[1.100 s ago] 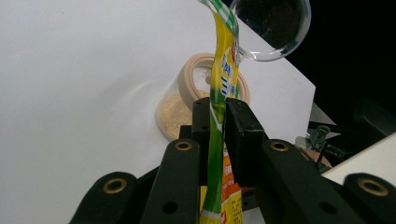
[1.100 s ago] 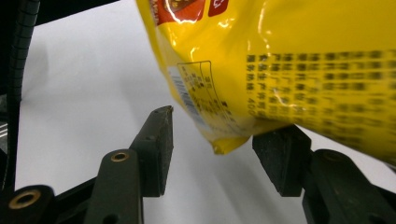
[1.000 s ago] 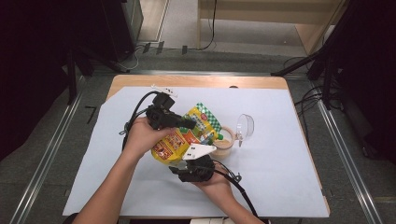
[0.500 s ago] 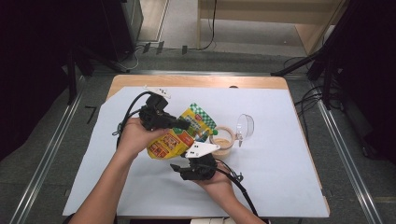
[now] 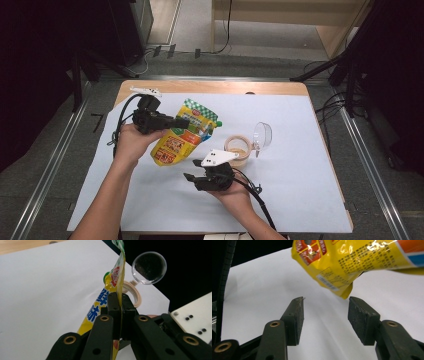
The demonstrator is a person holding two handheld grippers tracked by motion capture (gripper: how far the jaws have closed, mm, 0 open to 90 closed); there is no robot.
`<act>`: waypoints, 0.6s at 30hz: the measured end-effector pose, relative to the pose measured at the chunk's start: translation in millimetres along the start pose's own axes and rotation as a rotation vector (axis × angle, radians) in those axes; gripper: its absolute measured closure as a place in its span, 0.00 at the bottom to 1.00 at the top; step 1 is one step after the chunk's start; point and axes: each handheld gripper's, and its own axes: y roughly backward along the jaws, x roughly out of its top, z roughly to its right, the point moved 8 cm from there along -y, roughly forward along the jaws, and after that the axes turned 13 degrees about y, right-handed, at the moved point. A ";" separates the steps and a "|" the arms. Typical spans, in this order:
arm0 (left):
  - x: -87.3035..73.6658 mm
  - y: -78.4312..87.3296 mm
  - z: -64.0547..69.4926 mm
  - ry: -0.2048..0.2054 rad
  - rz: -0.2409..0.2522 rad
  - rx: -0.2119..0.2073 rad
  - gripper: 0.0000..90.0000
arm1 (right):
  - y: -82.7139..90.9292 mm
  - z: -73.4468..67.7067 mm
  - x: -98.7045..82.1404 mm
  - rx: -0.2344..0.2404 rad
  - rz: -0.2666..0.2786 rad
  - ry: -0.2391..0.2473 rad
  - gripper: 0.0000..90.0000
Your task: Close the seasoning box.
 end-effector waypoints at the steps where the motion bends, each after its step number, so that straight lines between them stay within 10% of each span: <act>1: 0.6 -0.2 -1.5 -0.008 0.006 0.001 1.00 | 0.5 0.5 0.1 -0.005 0.001 0.000 0.53; 18: 9.8 -8.2 -29.6 -0.014 0.096 -0.014 0.98 | 5.4 3.0 -1.4 -0.010 -0.004 -0.012 0.53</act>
